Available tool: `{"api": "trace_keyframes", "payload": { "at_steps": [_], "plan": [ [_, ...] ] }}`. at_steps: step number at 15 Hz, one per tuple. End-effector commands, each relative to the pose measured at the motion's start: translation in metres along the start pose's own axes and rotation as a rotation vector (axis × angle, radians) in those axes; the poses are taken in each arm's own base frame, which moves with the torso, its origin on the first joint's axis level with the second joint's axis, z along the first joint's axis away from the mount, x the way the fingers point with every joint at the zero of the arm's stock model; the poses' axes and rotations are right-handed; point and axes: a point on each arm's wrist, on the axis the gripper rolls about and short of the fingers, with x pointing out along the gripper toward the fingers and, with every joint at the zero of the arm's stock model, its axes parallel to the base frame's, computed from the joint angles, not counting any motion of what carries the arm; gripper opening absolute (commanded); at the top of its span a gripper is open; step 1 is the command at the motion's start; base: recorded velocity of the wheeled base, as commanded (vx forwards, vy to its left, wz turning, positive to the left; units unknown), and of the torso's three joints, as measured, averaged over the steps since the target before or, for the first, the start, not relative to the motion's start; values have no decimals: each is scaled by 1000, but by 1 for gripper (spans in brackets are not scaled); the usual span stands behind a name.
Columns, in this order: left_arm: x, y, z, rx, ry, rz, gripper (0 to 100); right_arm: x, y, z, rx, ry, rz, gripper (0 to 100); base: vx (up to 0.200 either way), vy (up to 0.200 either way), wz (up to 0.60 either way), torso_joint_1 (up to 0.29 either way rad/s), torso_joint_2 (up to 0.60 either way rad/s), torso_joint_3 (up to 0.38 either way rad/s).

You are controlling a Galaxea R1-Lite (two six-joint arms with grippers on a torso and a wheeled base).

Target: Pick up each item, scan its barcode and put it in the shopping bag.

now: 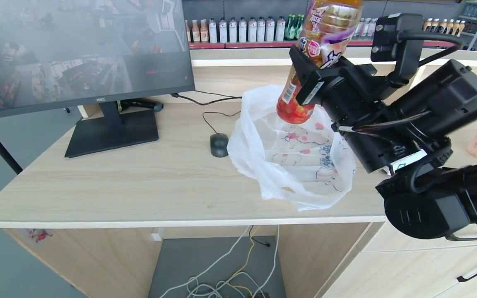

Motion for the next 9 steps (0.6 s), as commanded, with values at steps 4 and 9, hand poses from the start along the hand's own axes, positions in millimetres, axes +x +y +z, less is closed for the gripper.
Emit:
{"api": "trace_keyframes", "payload": {
  "at_steps": [4,9],
  "plan": [
    [0,0,0,0,-1,0,100,15,2,-28,-11,11,-3,0,0,0,0,0,0,0],
    [0,0,0,0,-1,0,100,26,2,-49,-16,13,-10,0,0,0,0,0,0,0]
  ]
}}
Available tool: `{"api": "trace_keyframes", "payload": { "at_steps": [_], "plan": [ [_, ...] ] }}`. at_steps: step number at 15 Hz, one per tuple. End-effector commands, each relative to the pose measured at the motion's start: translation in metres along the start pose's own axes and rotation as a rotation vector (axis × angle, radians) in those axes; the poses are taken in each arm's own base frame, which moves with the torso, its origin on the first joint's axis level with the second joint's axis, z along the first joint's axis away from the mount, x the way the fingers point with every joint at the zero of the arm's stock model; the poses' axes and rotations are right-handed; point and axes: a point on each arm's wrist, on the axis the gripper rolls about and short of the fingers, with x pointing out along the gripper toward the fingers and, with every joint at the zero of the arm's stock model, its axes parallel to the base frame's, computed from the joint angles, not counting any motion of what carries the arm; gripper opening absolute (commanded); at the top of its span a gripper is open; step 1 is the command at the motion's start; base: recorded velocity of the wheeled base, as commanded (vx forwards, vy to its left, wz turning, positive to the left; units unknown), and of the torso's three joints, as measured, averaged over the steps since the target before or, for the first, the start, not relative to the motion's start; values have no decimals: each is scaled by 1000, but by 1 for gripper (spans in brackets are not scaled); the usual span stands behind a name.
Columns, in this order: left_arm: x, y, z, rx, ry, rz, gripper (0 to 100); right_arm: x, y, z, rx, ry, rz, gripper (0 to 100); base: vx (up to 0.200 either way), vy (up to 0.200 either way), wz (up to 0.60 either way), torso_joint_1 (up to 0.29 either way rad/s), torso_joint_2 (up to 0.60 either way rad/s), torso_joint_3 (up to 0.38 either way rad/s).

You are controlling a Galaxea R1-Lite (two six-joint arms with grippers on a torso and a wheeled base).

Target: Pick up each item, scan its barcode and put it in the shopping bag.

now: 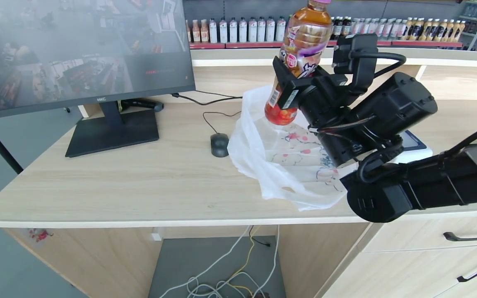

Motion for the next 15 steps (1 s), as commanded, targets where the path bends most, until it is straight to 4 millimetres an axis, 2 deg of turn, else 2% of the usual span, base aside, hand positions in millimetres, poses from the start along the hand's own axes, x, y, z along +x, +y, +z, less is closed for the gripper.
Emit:
{"api": "trace_keyframes", "payload": {
  "at_steps": [1,8,11,15],
  "plan": [
    [0,0,0,0,-1,1,100,1,3,-16,-2,24,6,0,0,0,0,0,0,0],
    [0,0,0,0,-1,1,100,1,-12,-46,-32,77,-8,0,0,0,0,0,0,0],
    [0,0,0,0,-1,1,100,-1,-11,-54,-31,97,-4,0,0,0,0,0,0,0],
    [0,0,0,0,-1,1,100,-7,-9,-77,-37,154,3,0,0,0,0,0,0,0]
  ]
}}
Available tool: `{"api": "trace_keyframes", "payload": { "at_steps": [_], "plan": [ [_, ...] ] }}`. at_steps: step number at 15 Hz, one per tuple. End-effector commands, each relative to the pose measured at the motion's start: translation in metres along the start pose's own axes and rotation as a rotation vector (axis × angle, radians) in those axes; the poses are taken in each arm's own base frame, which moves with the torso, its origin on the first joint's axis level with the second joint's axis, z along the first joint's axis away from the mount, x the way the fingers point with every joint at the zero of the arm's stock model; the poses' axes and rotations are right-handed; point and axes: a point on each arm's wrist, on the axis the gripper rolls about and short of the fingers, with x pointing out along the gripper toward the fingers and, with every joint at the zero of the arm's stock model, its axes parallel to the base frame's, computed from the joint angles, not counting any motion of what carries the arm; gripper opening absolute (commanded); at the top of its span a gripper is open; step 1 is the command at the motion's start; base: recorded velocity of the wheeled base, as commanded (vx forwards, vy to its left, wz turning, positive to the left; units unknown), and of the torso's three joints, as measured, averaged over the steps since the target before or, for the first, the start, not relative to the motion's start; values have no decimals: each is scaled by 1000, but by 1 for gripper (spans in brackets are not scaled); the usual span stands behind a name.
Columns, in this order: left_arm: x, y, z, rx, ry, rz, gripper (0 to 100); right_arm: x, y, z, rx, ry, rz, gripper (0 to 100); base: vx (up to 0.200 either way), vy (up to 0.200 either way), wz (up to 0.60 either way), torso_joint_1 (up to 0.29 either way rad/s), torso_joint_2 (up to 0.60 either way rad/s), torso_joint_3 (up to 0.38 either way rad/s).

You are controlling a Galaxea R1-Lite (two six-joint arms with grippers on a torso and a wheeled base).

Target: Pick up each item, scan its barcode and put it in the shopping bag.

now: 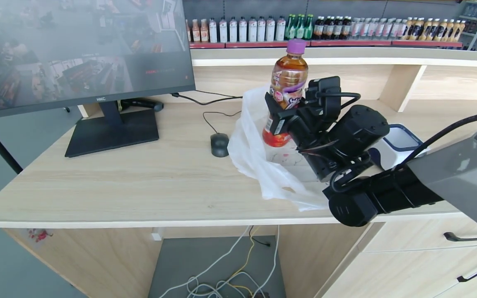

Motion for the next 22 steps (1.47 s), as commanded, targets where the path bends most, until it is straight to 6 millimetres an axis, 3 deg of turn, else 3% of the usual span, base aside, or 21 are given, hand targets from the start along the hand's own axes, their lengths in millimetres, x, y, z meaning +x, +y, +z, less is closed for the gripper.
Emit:
{"api": "trace_keyframes", "payload": {
  "at_steps": [1,15,22],
  "plan": [
    [0,0,0,0,-1,1,100,-2,3,-16,-5,37,7,0,0,0,0,0,0,0],
    [0,0,0,0,-1,1,100,-6,7,-47,0,99,14,0,0,0,0,0,0,0],
    [0,0,0,0,-1,1,100,-8,8,-47,3,106,13,0,0,0,0,0,0,0]
  ]
}}
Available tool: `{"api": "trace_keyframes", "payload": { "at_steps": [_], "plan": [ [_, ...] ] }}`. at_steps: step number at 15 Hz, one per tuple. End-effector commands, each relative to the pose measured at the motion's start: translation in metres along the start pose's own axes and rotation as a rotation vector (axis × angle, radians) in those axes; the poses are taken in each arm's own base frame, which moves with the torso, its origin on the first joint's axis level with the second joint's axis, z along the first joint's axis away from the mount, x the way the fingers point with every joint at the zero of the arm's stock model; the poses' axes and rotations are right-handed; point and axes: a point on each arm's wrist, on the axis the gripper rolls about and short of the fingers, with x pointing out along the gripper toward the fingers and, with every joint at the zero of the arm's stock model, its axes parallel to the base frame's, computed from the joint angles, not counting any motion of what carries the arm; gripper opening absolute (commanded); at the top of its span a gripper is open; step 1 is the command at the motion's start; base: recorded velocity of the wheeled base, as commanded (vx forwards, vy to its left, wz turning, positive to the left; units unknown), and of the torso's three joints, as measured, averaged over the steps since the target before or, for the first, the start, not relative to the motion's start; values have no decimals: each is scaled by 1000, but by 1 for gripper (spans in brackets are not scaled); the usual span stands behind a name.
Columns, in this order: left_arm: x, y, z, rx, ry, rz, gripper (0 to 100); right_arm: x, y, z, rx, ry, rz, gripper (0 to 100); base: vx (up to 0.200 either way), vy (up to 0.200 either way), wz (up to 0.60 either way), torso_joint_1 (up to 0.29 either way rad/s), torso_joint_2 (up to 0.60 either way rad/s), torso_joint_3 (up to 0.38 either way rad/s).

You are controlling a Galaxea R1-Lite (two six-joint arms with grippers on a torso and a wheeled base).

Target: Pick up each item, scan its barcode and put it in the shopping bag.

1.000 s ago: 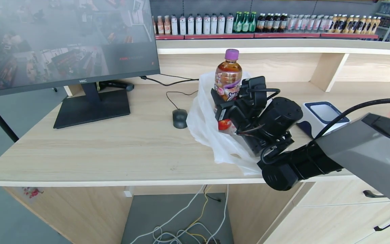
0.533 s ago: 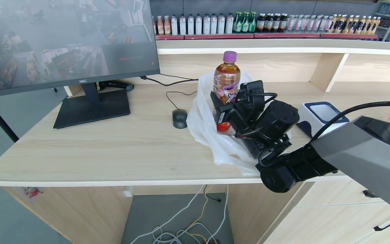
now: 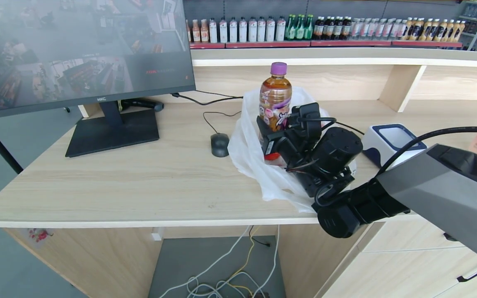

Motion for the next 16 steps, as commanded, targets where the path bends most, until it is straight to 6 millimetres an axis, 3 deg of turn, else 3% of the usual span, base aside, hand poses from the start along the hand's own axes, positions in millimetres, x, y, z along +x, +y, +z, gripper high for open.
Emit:
{"api": "trace_keyframes", "payload": {
  "at_steps": [1,12,13,16],
  "plan": [
    [0,0,0,0,-1,1,100,0,1,0,0,1,2,0,0,0,0,0,0,0],
    [0,0,0,0,-1,1,100,-3,2,3,28,-1,3,0,0,0,0,0,0,0],
    [0,0,0,0,-1,1,100,-4,5,3,37,1,9,100,0,0,0,0,0,0],
    [0,0,0,0,-1,1,100,-5,11,6,51,-6,21,100,0,0,0,0,0,0]
  ]
}}
